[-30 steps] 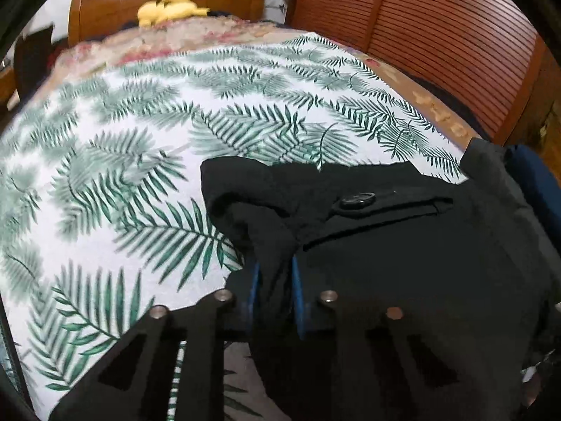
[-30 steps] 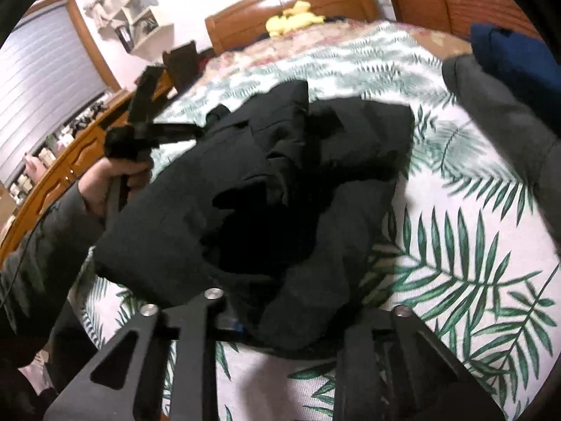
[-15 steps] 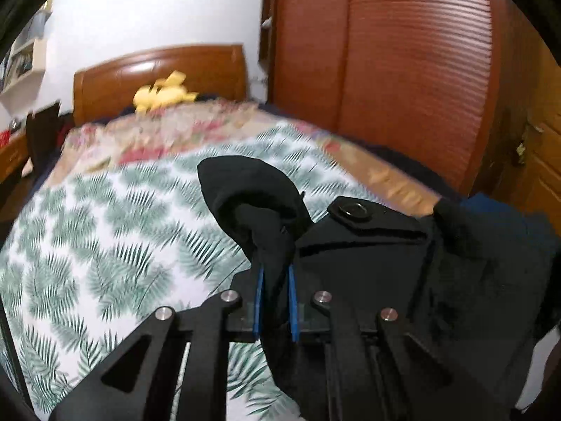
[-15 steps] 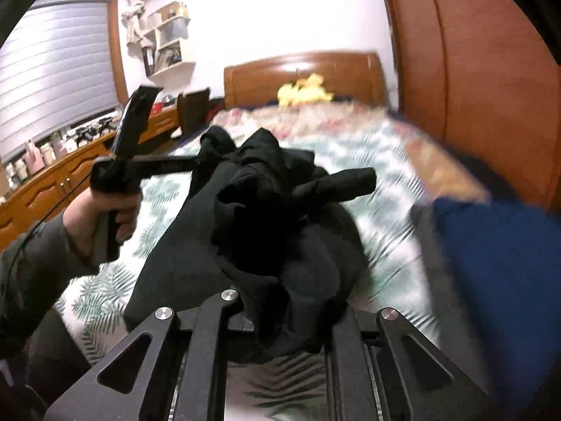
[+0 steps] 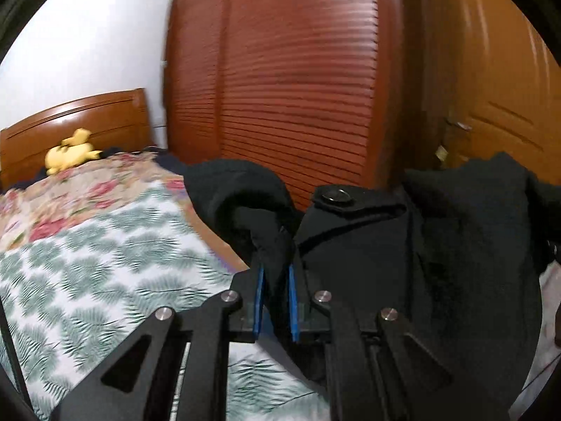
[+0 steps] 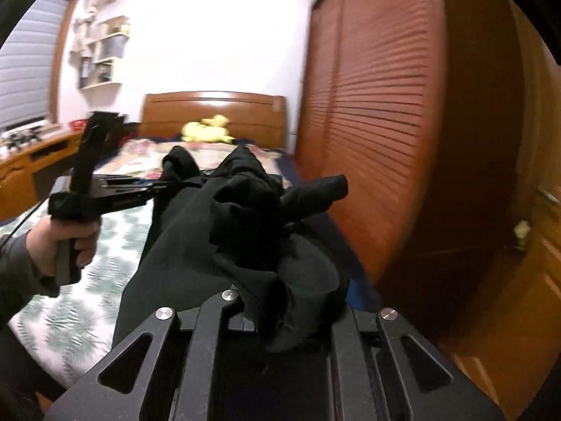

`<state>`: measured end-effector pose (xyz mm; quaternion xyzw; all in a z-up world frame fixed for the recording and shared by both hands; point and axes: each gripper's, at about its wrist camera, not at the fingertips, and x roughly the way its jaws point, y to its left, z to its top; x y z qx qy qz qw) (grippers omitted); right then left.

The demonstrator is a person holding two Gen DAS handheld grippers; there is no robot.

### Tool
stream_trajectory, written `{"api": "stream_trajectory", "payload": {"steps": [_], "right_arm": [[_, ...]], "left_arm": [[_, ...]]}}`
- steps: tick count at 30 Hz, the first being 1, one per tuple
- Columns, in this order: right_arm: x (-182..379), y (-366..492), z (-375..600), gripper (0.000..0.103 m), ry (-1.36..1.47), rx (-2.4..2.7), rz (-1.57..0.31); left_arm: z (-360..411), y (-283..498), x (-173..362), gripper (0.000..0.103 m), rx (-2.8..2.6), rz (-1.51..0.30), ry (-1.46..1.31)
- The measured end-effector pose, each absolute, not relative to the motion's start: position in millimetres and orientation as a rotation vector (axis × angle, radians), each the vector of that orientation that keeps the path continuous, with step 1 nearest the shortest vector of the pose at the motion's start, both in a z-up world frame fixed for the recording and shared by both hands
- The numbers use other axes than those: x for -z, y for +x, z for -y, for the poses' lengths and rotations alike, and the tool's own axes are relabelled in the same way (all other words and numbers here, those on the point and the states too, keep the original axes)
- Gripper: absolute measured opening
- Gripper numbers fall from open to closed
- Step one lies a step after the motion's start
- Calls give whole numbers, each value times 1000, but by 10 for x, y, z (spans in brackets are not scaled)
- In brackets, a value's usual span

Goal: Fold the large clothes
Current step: 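Lift the coat with both tools and carry it to the clothes pile by the wardrobe, then open both tools and release the coat onto the clothes pile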

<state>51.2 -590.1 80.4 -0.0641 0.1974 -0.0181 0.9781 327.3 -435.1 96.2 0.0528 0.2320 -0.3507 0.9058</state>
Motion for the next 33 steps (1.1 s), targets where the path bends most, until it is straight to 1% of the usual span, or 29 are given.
{"api": "stream_trajectory", "payload": {"steps": [3, 7, 8, 9, 10, 13, 15, 16, 17, 22, 24, 25, 26, 29, 33], "right_arm": [[-685, 435, 6253, 9, -106, 109, -430], [-447, 367, 6584, 10, -56, 168, -498], [-370, 360, 6649, 11, -45, 186, -518], [-339, 347, 6684, 15, -37, 194, -528], [-307, 333, 6688, 18, -27, 199, -539], [-263, 328, 6757, 30, -14, 224, -553], [-291, 289, 6764, 69, -13, 280, -534], [-334, 248, 6786, 75, -2, 307, -511], [-382, 195, 6837, 76, 16, 320, -491], [-567, 47, 6728, 76, -19, 270, -407], [-605, 30, 6569, 67, -65, 239, -379], [-597, 50, 6498, 65, -77, 206, -377], [-571, 110, 6422, 63, -83, 162, -393], [-388, 338, 6388, 62, -82, 169, -481], [17, 588, 6620, 62, -2, 237, -638]], "left_arm": [[4731, 3229, -800, 9, 773, -525, 167], [4980, 3142, -622, 9, 777, -553, 242], [5003, 3112, -596, 10, 771, -551, 260], [5008, 3080, -588, 11, 766, -544, 270], [5007, 3057, -588, 12, 763, -538, 277], [4985, 3018, -579, 15, 752, -545, 274], [4918, 3007, -588, 19, 742, -564, 262], [4909, 2983, -584, 19, 745, -565, 259], [4866, 2947, -612, 20, 753, -558, 257], [4672, 2682, -708, 25, 759, -512, 270], [4573, 2568, -734, 26, 763, -499, 275], [4508, 2477, -755, 26, 763, -491, 281], [4440, 2379, -776, 26, 760, -481, 288], [4271, 2175, -811, 26, 756, -463, 307], [3981, 1889, -859, 27, 754, -450, 312]]}}
